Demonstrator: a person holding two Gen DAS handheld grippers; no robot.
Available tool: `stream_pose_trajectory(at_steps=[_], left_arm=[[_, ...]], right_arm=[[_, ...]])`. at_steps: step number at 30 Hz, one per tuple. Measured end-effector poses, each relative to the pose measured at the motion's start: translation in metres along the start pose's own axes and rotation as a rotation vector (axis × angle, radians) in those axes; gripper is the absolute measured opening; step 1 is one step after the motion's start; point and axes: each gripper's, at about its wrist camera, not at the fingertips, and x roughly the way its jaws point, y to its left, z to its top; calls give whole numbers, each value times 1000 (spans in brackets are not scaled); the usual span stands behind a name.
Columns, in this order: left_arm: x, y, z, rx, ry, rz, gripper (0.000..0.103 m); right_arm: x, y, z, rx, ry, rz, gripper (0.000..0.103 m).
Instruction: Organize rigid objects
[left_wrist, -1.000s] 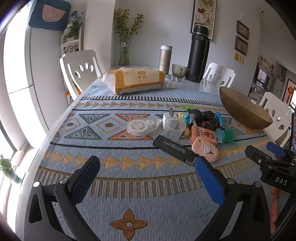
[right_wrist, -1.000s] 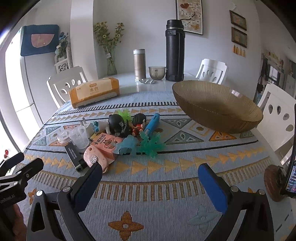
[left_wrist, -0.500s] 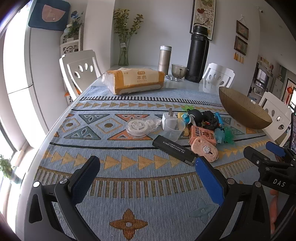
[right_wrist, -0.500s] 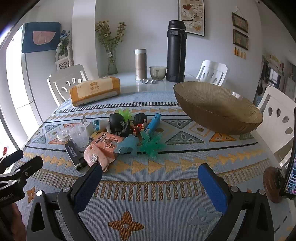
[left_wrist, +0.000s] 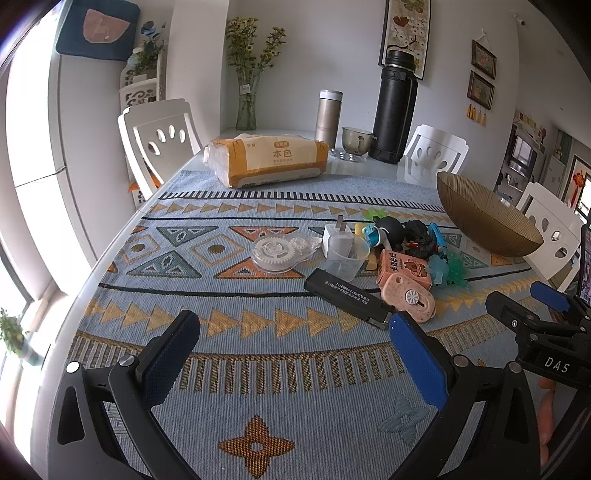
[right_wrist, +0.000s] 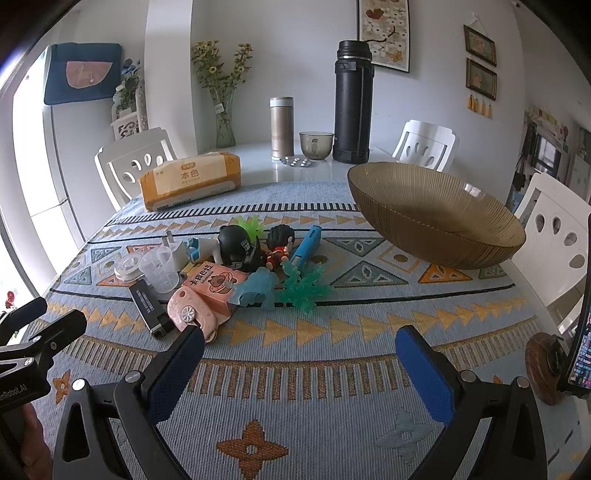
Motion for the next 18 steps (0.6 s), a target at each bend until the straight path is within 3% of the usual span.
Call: stream_pose_trajectory(at_steps=[18], left_arm=[[0, 0, 0, 3, -1, 3, 103]], right_arm=[[0, 1, 0, -1, -7, 0, 103]])
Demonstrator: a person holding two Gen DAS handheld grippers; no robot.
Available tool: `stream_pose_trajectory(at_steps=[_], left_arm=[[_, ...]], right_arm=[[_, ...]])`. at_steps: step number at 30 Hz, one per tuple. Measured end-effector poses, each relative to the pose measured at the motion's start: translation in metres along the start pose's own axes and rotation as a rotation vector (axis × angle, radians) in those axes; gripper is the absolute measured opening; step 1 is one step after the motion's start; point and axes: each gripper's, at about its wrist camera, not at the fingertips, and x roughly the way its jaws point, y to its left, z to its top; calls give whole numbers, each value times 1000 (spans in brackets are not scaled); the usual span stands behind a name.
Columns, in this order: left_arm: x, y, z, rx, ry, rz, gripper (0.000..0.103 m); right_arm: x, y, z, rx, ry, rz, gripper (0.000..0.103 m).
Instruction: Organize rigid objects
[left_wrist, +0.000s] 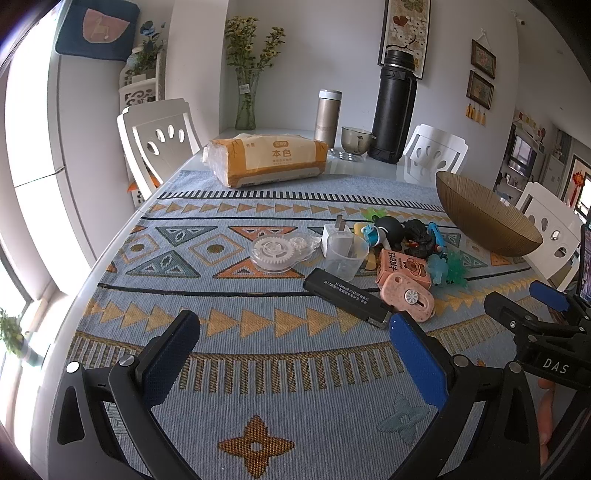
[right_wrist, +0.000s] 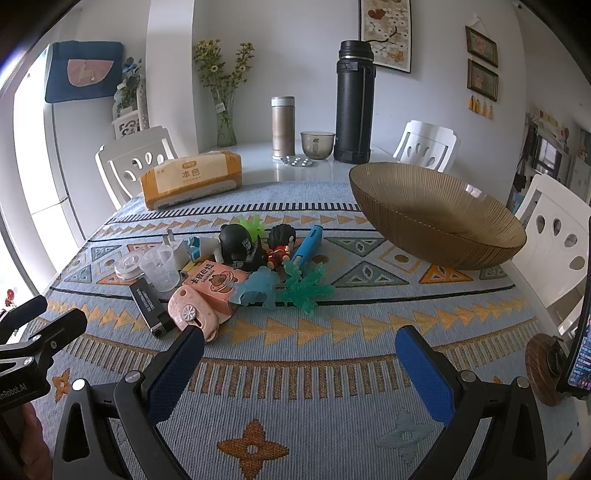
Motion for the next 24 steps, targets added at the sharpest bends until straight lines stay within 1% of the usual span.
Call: stream_pose_trajectory(at_steps=[4, 10, 14, 17, 19, 21, 23, 24], left_arm=[[0, 0, 0, 1, 0, 0, 103], [0, 0, 0, 1, -1, 0, 103], [0, -1, 0, 1, 4, -2, 103], [2, -2, -1, 2, 14, -3, 103], [7, -1, 1, 3, 49, -4, 103], [13, 8, 5, -29, 102, -25, 103], [21, 26, 15, -92, 145, -83, 102], [27, 34, 23, -99, 168, -113, 102]], right_arm=[[0, -1, 0, 8, -6, 5, 103], [3, -15, 0, 91, -28, 54, 103], [4, -22, 0, 123, -44, 70, 103], [5, -21, 0, 114, -23, 59, 103], [4, -19, 0, 101, -21, 55, 103], [4, -17, 1, 85, -16, 52, 103], [5, -15, 0, 77, -4, 51, 103], [5, -15, 0, 76, 2, 52, 103]])
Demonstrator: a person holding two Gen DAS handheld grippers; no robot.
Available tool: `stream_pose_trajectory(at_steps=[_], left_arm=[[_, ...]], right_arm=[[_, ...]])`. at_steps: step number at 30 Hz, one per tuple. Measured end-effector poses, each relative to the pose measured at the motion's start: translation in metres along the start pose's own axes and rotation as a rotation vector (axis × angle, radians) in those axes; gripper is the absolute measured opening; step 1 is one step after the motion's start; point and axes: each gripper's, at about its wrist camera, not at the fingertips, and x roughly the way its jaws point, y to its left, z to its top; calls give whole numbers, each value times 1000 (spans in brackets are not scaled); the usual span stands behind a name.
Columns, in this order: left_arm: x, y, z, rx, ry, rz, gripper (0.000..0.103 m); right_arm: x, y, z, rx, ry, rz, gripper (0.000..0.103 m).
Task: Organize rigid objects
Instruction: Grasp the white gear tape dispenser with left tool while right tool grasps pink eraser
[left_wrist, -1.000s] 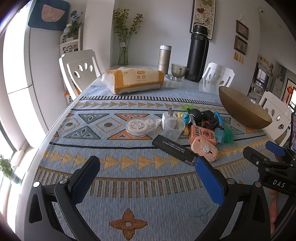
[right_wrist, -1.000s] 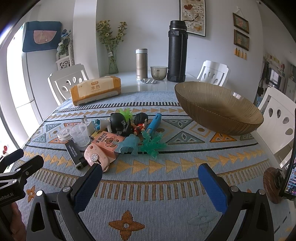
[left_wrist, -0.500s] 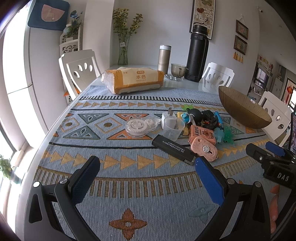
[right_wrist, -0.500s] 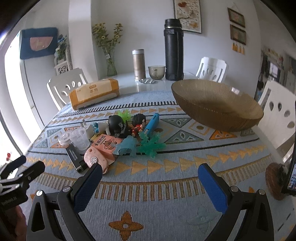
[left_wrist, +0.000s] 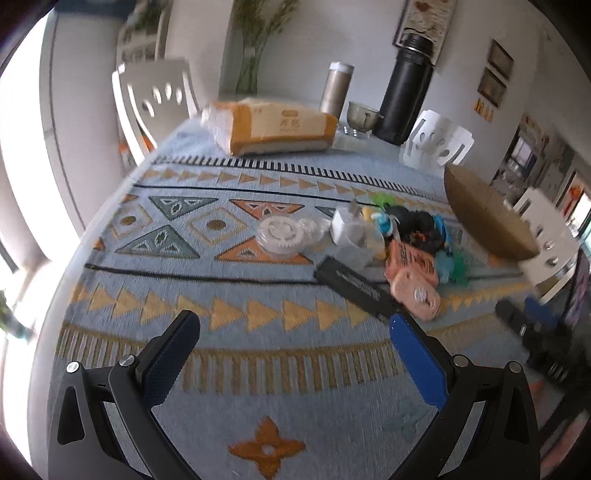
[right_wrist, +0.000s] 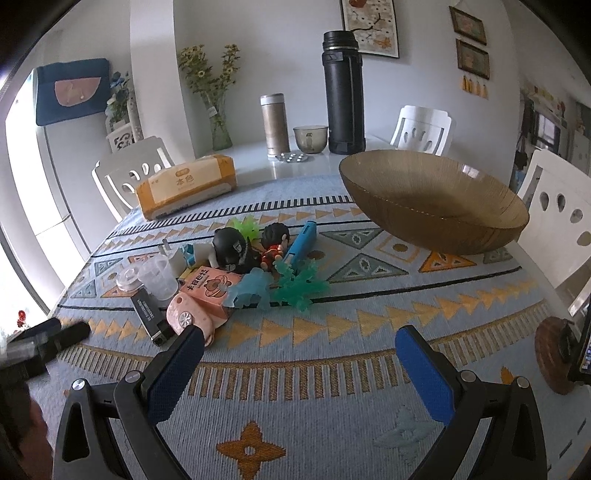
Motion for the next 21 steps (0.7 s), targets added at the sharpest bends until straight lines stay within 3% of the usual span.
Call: stream_pose_trajectory(at_steps=[4, 8, 12, 16, 19, 21], left_arm=[[23, 11, 31, 125, 51, 11, 102], [68, 10, 46, 208, 174, -44, 97], [89, 12, 53, 271, 221, -43, 96], [104, 5, 58, 352, 236, -42, 93], [109, -9, 58, 436, 211, -31, 83], [108, -16, 59, 451, 194, -56, 63]], right_arm=[[3, -2, 1, 10, 19, 5, 103], [4, -8, 2, 34, 47, 26, 103], [8, -18, -3, 14, 146, 80, 103], [18, -27, -2, -35, 258, 78, 103], [37, -23, 5, 2, 346, 153, 103], [46, -9, 5, -10, 389, 184, 103]])
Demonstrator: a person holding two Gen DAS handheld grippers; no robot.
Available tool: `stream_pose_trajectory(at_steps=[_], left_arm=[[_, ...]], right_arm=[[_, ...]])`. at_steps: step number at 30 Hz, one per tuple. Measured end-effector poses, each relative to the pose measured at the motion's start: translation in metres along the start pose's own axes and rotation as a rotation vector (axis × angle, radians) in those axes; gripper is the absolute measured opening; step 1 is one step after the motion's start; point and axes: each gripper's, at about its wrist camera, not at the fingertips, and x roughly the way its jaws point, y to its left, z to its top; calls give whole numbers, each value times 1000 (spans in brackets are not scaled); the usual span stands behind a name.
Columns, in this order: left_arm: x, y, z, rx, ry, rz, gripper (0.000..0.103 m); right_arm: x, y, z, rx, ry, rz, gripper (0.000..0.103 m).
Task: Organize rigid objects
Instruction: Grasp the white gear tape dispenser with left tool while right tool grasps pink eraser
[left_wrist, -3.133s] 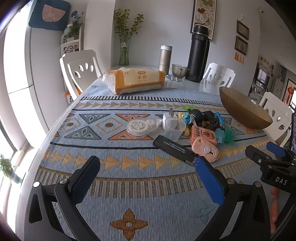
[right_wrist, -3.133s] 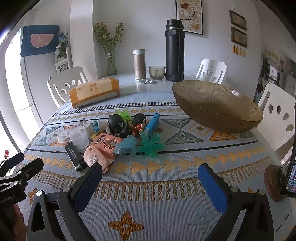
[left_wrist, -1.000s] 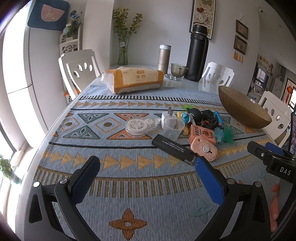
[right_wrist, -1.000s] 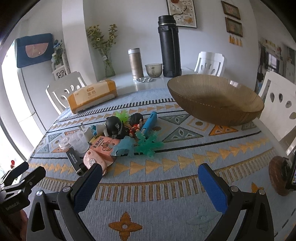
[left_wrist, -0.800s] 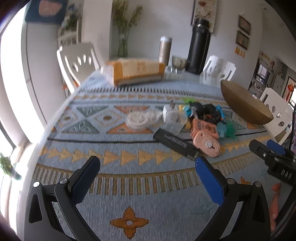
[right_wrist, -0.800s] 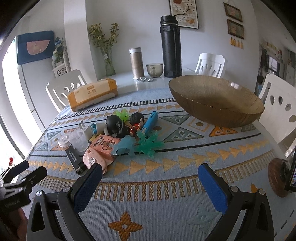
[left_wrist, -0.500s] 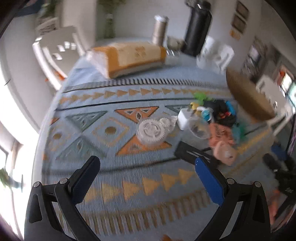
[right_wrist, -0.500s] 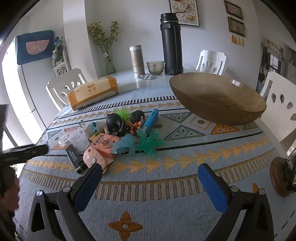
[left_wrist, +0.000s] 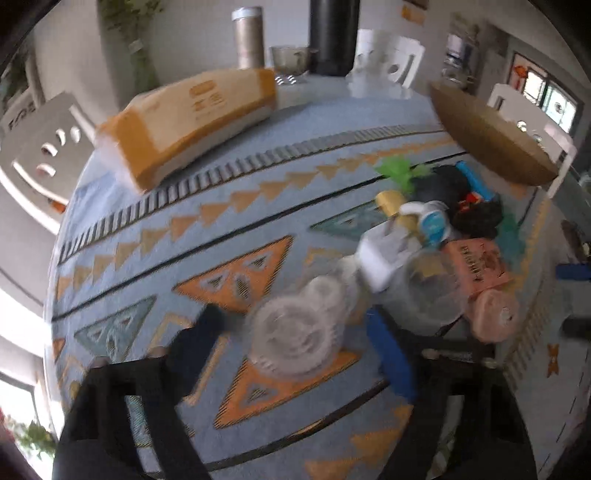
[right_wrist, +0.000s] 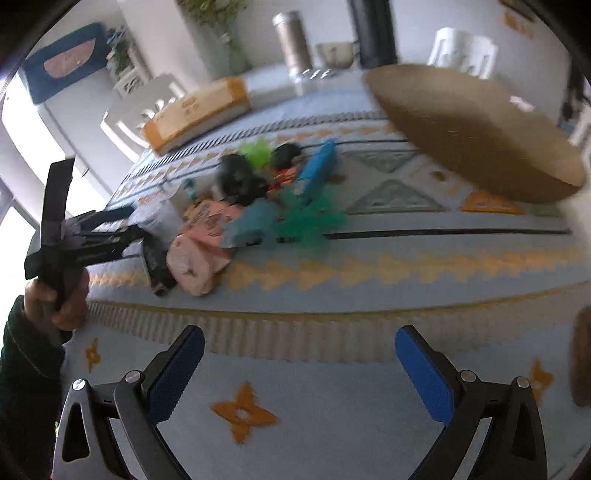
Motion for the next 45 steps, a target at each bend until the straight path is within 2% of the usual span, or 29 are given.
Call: stream_pose_trajectory(at_steps=[1, 3, 4, 5, 8, 11, 13, 15, 18, 20, 26, 30, 34, 38, 41, 43, 45], left_arm=[[-2, -3, 0, 11, -9, -5, 53], [-2, -6, 1, 21, -18, -7, 47], [-4, -7, 0, 25, -23, -8, 47], [-5, -7, -3, 20, -28, -11, 47], [-18, -5, -9, -10, -47, -3, 47], [-32, 0, -22, -49, -74, -1, 47], [-41, 1, -31, -74, -81, -4, 47], [-50, 0, -40, -84, -86, 1, 47], [-55, -9, -50, -88, -93, 24, 47], [-58, -12, -56, -110, -101, 19, 47], [-74, -27, -73, -186, -139, 17, 47], [-83, -42, -83, -212, -184, 30, 47], [-85, -48, -87, -225, -216, 84, 47], [-89, -42, -93, -254, -248, 78, 47], [-88, -40, -93, -263, -250, 74, 47], [-88, -41, -93, -251, -253, 89, 47], [-89, -45, -93, -230, -259, 105, 47]], right_arm=[[8, 12, 2, -31, 15, 18, 103], [16, 31, 5, -75, 20, 34, 97], [21, 42, 7, -98, 23, 40, 92], [25, 48, 9, -113, 31, 41, 80], [31, 60, 18, -134, 41, 41, 68], [37, 63, 26, -114, 36, 78, 66], [40, 68, 27, -115, 21, 69, 59], [40, 76, 25, -132, 11, 44, 31], [35, 79, 19, -130, 12, 42, 18], [29, 80, 10, -135, -6, 31, 14], [1, 54, -24, -59, -18, 12, 13], [-17, 19, -45, 59, -35, -14, 13], [-26, -6, -54, 101, -51, 67, 13], [-29, -19, -60, 85, -70, 167, 17], [-32, -24, -62, 69, -63, 216, 25], [-29, -15, -58, 34, -57, 205, 34], [-30, -3, -56, -9, -51, 194, 59]])
